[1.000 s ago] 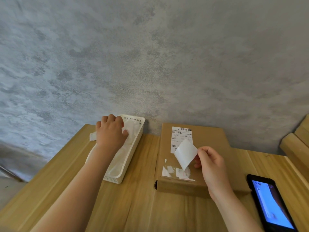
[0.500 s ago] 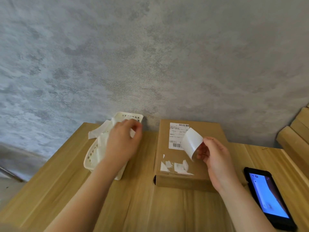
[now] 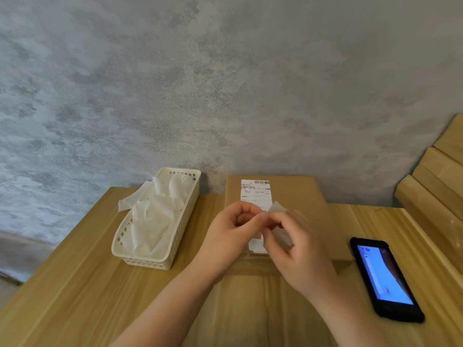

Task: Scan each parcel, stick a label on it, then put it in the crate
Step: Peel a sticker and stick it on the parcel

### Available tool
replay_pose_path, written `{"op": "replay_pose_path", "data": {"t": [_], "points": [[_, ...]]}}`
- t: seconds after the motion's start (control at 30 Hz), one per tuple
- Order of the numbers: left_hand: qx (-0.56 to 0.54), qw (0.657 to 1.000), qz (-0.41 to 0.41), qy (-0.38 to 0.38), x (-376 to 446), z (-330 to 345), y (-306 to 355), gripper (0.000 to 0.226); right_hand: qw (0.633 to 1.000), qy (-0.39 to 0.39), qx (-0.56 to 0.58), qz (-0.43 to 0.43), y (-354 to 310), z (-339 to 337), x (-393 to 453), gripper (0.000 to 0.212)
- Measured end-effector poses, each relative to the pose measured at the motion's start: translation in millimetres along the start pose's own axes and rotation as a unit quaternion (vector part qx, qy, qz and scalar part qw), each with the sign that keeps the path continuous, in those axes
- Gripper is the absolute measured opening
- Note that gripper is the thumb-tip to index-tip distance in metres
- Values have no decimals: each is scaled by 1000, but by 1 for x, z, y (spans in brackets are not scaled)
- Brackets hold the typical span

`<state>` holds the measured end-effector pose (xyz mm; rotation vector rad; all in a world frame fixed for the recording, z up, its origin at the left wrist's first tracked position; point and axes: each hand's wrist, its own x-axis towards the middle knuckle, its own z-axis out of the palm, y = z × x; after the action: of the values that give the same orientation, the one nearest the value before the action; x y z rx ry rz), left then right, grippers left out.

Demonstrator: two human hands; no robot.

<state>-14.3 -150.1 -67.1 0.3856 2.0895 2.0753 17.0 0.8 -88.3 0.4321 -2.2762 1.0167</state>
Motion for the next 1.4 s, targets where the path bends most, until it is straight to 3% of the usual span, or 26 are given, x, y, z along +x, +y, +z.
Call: {"op": "replay_pose_path", "data": {"t": [0.13, 0.23, 0.3, 0.37, 0.47, 0.57, 0.63, 0.73, 0.87, 0.97, 1.1, 1.2, 1.27, 1.4], "points": [[24, 999, -2, 44, 2, 2, -7, 9, 999, 11, 15, 38, 9, -9, -12, 14], [26, 997, -10, 71, 3, 5, -9, 14, 984, 78, -31, 155, 20, -17, -20, 34], [10, 997, -20, 68, 3, 10, -9, 16, 965, 61, -30, 254, 27, -25, -23, 50], [-5, 998, -30, 51, 3, 17, -9, 17, 950, 35, 20, 311, 31, -33, -25, 41], [-21, 998, -52, 35, 6, 25, -10, 17, 950, 42, 55, 304, 34, -44, -28, 14], [5, 998, -47, 37, 10, 31, -14, 14, 947, 53, 53, 311, 39, -55, -28, 17], [97, 994, -6, 42, 13, 34, -20, 12, 947, 40, 39, 317, 44, -62, -26, 24], [311, 947, 74, 36, 16, 39, -30, 11, 949, -37, -37, 312, 52, -70, -22, 30], [433, 891, 129, 47, 19, 45, -37, 11, 930, -100, -195, 296, 66, -73, -17, 29], [481, 867, 126, 36, 21, 49, -40, 12, 922, -115, -227, 291, 74, -73, -19, 28], [511, 851, 119, 30, 21, 55, -44, 15, 923, -151, -190, 298, 73, -78, -16, 26], [502, 854, 131, 43, 19, 57, -45, 18, 926, -173, -148, 301, 73, -82, -12, 27], [489, 860, 135, 50, 19, 55, -46, 18, 939, -137, -85, 302, 73, -85, -12, 30], [474, 868, 142, 50, 19, 52, -50, 14, 950, 32, 82, 299, 67, -95, -5, 34]]}}
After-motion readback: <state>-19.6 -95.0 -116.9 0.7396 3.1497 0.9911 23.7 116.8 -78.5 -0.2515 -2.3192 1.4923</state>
